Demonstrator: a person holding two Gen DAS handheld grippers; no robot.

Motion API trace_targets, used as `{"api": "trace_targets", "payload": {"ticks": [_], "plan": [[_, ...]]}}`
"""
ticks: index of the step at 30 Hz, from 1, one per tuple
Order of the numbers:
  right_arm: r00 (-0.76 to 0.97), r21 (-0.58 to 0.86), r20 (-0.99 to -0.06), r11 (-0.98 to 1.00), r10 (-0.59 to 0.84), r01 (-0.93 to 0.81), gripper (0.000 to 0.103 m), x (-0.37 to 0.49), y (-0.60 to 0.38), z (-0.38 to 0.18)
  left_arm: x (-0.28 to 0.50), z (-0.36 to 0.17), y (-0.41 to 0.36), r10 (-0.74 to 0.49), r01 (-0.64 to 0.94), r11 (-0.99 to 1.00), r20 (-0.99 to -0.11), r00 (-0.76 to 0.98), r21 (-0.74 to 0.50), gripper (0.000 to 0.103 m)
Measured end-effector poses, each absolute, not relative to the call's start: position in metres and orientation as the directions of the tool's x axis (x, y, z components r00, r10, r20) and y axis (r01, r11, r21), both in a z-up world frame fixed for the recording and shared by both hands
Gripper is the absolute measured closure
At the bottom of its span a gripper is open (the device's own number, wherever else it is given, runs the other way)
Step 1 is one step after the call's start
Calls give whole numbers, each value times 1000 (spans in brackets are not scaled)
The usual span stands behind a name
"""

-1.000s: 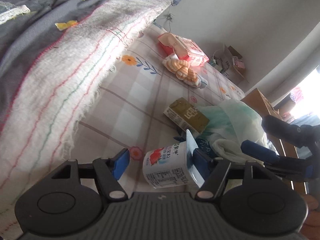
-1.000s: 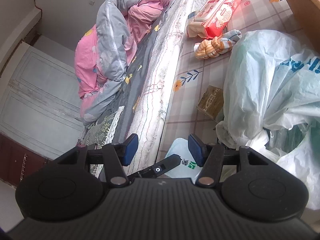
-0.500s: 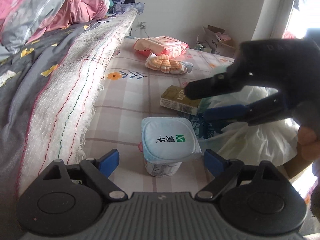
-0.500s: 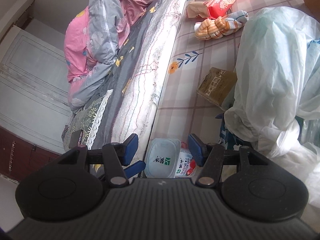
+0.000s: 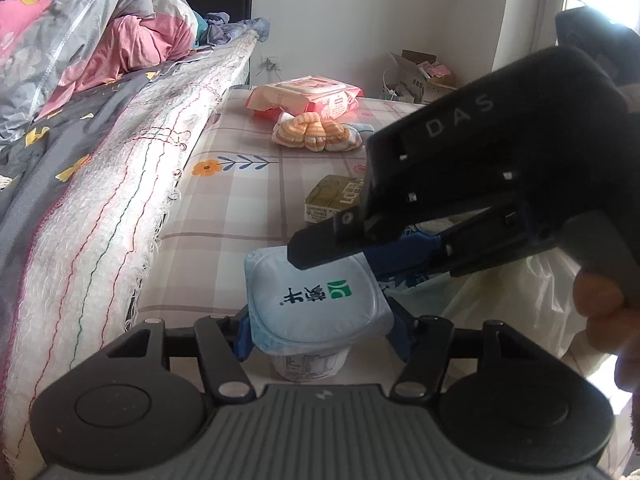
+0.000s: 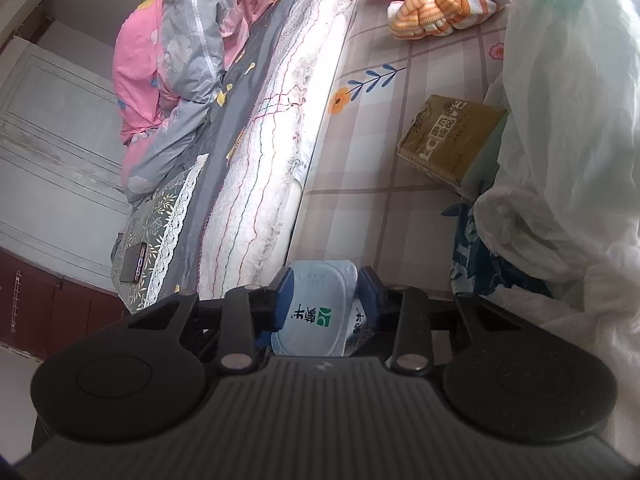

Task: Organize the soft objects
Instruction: 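Carry the yogurt cup with the right gripper toward the cardboard box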

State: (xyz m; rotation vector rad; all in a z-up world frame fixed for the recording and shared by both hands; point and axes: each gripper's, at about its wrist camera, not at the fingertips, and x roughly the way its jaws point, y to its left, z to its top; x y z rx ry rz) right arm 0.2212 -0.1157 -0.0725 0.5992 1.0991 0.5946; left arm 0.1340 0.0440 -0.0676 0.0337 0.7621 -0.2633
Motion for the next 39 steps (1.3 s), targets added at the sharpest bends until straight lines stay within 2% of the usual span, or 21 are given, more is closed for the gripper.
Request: {"api": "trace_targets", "payload": {"ticks": [2,7,14,19,23,30,39], "plan": [[344,695,-630,703,696,-151,76,220,-115,-72,132,-66,45,-225,245,967,-684,694,-70,39],[351,707,-606,686,713,-174,77,212,-119,-61,123,-49,43,-217,239,969,-663,717,-59,39],[415,726,-519,641,748,-247,77,190,-144,-10,112,12,18,-245,284,958,-586,772,-26,39],[536,719,-435,638,723,-277,77,166,-201,37,112,50,-37,-332,396,918,-525,784,9,39],[625,699,-413,670,663,-250,76,146,-261,63,116,64,-93,-445,510,860,-506,739,-11,39],[664,702,-490,707,565,-84,75,124,-380,62,136,49,-189,-595,666,736,-590,546,-125,39],[558,770,-578,624,595,131,74,115,-459,-5,164,-1,-243,-582,686,685,-752,311,-247,39]]}}
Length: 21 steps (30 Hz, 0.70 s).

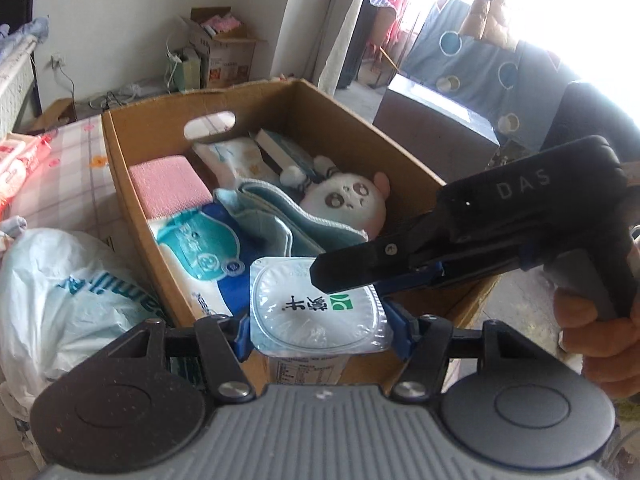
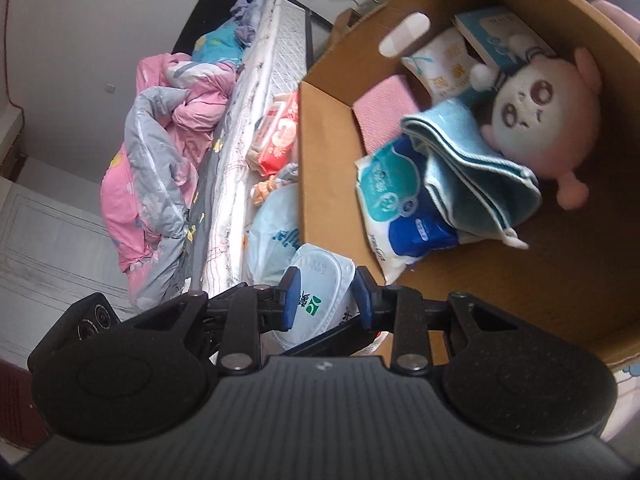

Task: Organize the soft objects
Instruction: 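Carry the yogurt cup with the right gripper toward the cardboard box, then lower the yogurt cup into the box beside the wet wipes bag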

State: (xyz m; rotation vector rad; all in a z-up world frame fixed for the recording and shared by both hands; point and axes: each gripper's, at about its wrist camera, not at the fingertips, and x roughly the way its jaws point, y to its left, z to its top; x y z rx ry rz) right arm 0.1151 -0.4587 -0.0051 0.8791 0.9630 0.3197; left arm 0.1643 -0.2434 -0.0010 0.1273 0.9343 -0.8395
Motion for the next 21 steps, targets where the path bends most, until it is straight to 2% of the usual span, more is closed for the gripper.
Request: {"api": "trace_targets", "payload": {"ticks": [3,8,18,21], "plan": [[510,783,-589,598,626,170,74,116,-463,-26,166,-13,-249,-542,683,693,-791,285,-229,38],[439,743,-654,632,616,219,70,123,-461,-54,164,-11,-246,-542,687,693,-786,297,-218,32],[407,695,-702,685,584,217,69,132,-454,-59,146,25,-203,-564,641,737,-719,406,-216,29],[403,681,-713,704,574,203,66,135,-450,-56,141,33,-182,-557,614,761,-697,452,-210,29]]}}
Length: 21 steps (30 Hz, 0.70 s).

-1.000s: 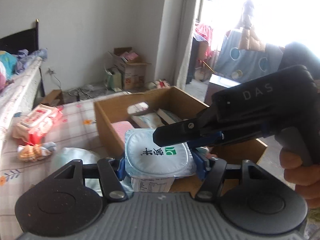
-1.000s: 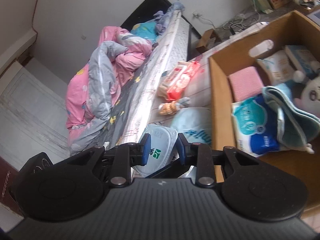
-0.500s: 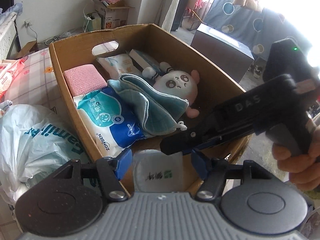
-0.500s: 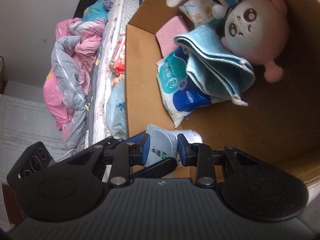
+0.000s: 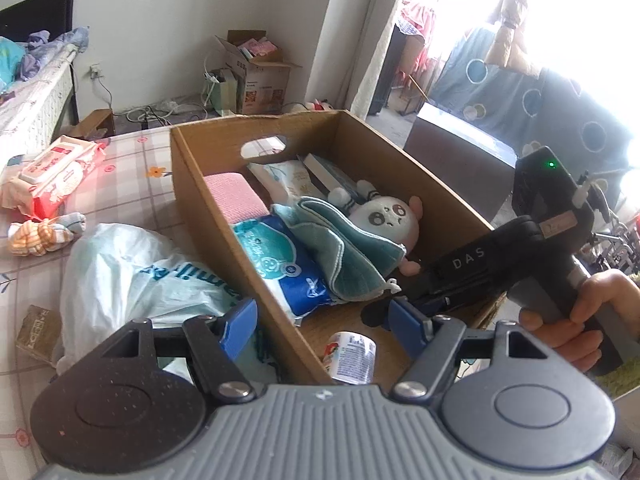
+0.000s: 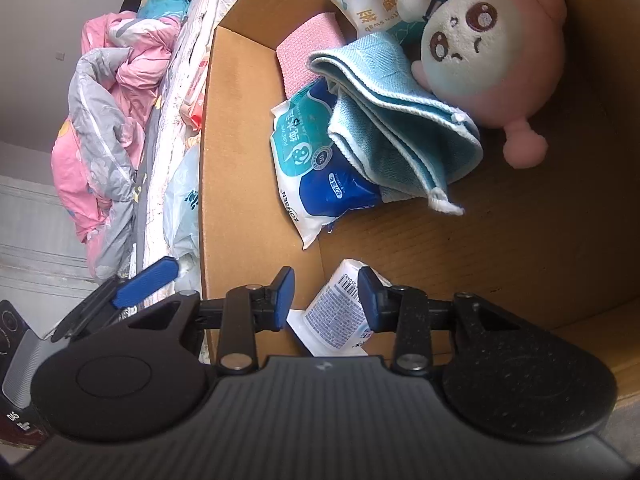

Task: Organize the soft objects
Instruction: 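Lower the yogurt cup into the box beside the wet wipes bag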

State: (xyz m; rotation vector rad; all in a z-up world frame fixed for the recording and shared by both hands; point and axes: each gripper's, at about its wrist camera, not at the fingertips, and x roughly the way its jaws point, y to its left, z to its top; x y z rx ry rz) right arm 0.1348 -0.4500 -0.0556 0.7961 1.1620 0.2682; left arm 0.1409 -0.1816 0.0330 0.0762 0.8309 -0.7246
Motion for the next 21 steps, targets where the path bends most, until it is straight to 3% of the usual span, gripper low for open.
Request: {"api": "trace_targets", "payload": {"ticks": [2,7,13,21], "plan": [[396,643,-735,750,550,152,52,136,-443,-47,137,38,-164,-543,589,782,-684,487,-201,28],[311,458,-832,885,459,-81,29,144,-406,-25,131,43,-120,-470,496,852,-667,579,-170,28],[166,248,-933,905,319,-345,26,158,-352,-17,131,36,-78,-406,382,904,-668,623,-194,27],[44,152,-980,871,194,-468,26,173,-317,-40,136,16,-59,-403,325,913,-681,612,-249,27]]}}
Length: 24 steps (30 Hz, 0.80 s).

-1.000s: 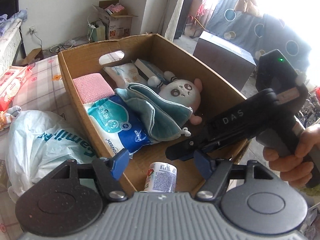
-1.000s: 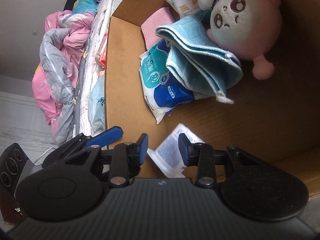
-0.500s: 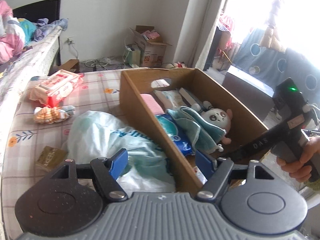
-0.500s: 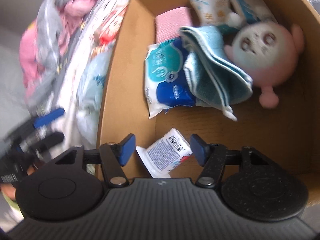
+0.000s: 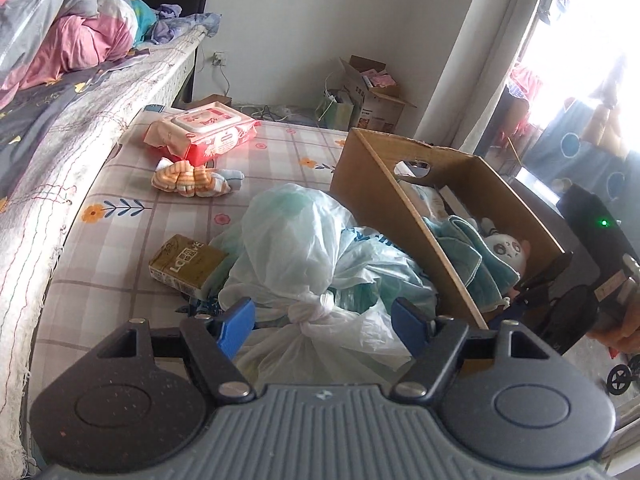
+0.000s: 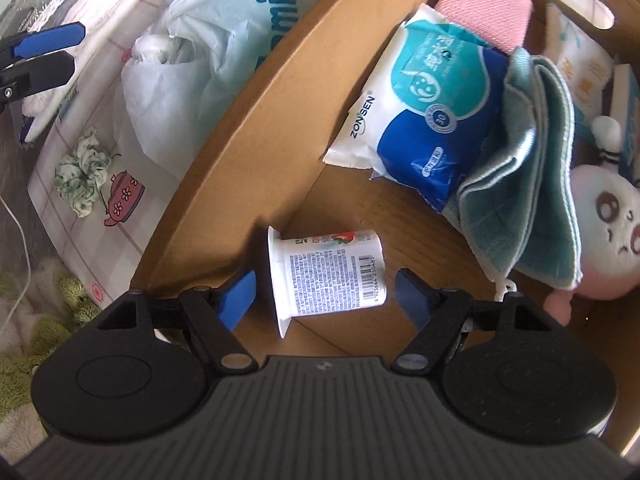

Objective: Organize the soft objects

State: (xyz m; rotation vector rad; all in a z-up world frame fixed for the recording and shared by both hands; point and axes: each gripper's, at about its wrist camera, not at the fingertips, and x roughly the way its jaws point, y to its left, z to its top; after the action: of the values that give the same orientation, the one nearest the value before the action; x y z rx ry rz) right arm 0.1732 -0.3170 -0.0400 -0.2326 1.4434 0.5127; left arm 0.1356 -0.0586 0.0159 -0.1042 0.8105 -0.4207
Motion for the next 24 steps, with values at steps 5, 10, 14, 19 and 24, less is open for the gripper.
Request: {"api": "trace_targets", "payload": {"ticks": [5,10,14,19,24], "plan": [[23,192,-973,860,230,-474,28,177,-322,-41,141,8,-57,-406,311,912,-688,602,-267,27],[46,216,-963,862,266,-458,40,179,-339,-40,142,6,-61,-410,317,910,-691,595,-266,27],[65,261,-947,869,316,-421,41,184,-359,-36,142,5,-65,-412,321,909,-695,589,-266,27],[55,428,-889,867,455,-256,41,200,-409,-36,142,4,-71,-412,326,908,-703,580,-262,27],[69,549,-829,831,555,-87,40,207,-468,-41,143,4,-75,-408,334,908,-707,578,-252,27]]}}
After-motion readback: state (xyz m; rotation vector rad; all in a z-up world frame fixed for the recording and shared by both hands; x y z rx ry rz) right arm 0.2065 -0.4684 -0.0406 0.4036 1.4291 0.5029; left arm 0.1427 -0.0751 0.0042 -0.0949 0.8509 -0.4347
